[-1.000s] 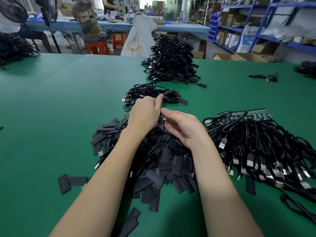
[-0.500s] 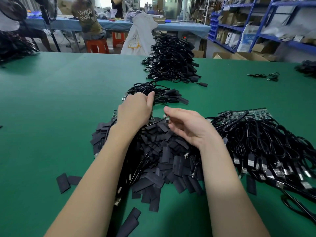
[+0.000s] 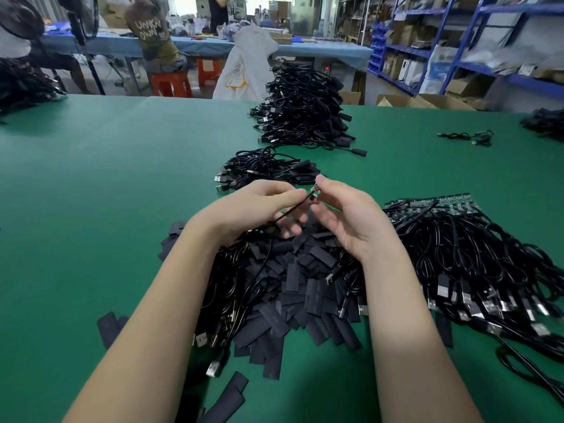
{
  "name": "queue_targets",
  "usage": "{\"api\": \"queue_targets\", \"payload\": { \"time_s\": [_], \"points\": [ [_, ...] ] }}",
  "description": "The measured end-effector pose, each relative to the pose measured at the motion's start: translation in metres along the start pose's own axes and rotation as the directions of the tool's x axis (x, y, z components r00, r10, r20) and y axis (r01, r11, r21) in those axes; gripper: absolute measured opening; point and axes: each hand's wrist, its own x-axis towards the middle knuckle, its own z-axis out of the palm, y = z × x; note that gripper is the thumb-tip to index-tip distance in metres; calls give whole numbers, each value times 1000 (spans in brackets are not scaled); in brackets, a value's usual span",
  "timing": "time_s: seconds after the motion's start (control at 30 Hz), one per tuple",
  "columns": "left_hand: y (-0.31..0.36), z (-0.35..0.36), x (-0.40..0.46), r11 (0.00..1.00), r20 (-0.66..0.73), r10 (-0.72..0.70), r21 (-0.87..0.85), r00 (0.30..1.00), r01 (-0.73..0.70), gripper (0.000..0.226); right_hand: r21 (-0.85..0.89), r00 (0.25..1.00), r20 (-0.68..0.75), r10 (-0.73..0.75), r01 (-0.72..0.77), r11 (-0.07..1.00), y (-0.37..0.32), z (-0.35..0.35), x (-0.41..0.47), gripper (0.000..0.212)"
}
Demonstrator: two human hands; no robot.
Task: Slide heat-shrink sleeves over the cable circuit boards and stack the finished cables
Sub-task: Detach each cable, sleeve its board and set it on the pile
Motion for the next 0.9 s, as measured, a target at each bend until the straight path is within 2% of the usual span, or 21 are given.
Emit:
{"api": "queue_targets", "payload": {
  "time_s": [0.07,0.17,0.3,0.37,0.5,0.53,0.6,0.63,0.7,0.8,0.9],
  "points": [
    [-3,5,1,996,-66,-14,-88,998,8,28,-81,1000,-7,-28,28,996,2,-1,1,11],
    [-7,9,5,997,-179,-34,-79,983,20,15,-251,998,6,-55,55,967,3,-3,0,17],
    [-12,10,8,995,-322,-73,-82,944,49,8,-574,989,-35,-144,98,813,1,-8,1,17],
    [-12,9,9,992,-368,-105,-109,924,69,9,-604,991,-15,-135,98,791,-1,-9,0,8],
    [-14,6,8,999,-382,-45,-30,923,36,15,-600,993,73,-87,114,792,-2,-6,-3,13],
    [-14,6,7,1000,-362,-21,10,932,26,17,-660,992,77,-98,125,741,-2,-5,-2,12],
    [-14,6,7,999,-368,17,49,929,1,15,-825,986,91,-141,154,544,1,-5,0,9],
    [-14,5,8,997,-403,35,74,915,-5,13,-879,983,113,-145,167,446,2,-5,1,7],
    [-13,2,9,982,-473,74,189,878,19,12,-926,981,165,-99,189,326,6,-1,1,12],
    [-11,-3,10,918,-520,127,385,845,99,12,-948,971,240,-12,237,213,12,6,1,23],
    [-13,-3,11,880,-505,142,459,851,125,11,-946,963,270,4,264,186,18,9,3,21]
  ]
}}
